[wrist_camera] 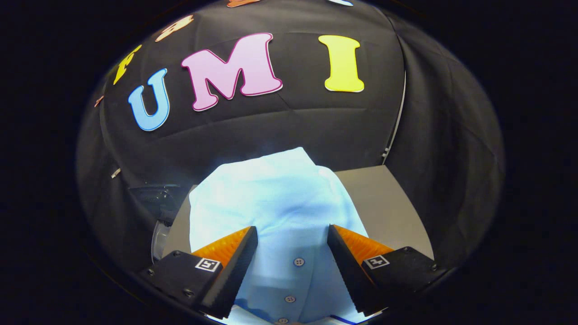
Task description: Put the clothes into the washing machine and then close the washing machine lid.
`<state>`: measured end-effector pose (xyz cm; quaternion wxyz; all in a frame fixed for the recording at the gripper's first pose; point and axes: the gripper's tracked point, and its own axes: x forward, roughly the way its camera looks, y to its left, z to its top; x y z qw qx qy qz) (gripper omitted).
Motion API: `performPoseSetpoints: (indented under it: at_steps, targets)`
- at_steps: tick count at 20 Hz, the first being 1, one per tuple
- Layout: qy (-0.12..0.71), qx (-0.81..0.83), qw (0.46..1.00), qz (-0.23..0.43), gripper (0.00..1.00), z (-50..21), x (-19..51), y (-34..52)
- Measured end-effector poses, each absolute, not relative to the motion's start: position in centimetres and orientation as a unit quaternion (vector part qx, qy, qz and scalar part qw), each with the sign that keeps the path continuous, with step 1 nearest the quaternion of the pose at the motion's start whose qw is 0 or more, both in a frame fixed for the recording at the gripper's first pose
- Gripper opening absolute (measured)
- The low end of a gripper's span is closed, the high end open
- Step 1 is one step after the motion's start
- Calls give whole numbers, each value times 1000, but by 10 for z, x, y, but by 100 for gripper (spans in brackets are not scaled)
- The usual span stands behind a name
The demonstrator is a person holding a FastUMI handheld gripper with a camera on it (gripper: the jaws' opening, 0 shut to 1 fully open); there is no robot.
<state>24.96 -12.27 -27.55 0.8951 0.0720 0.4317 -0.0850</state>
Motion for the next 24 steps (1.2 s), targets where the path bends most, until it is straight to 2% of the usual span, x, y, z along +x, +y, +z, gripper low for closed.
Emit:
performPoseSetpoints:
  at_steps: [5,7,11,12,13,20,24]
  targets:
    - [441,45,893,-76,99,-278,250,-118]
    - [445,45,892,-56,92,-281,251,-110]
    - [446,53,892,-41,32,-280,250,-104]
    - [438,52,896,-46,32,-278,255,-104]
    - [439,48,896,-44,17,-279,251,-104]
    - [386,35,921,-43,16,-254,247,-105]
    - [353,41,934,-36,16,-216,242,-99]
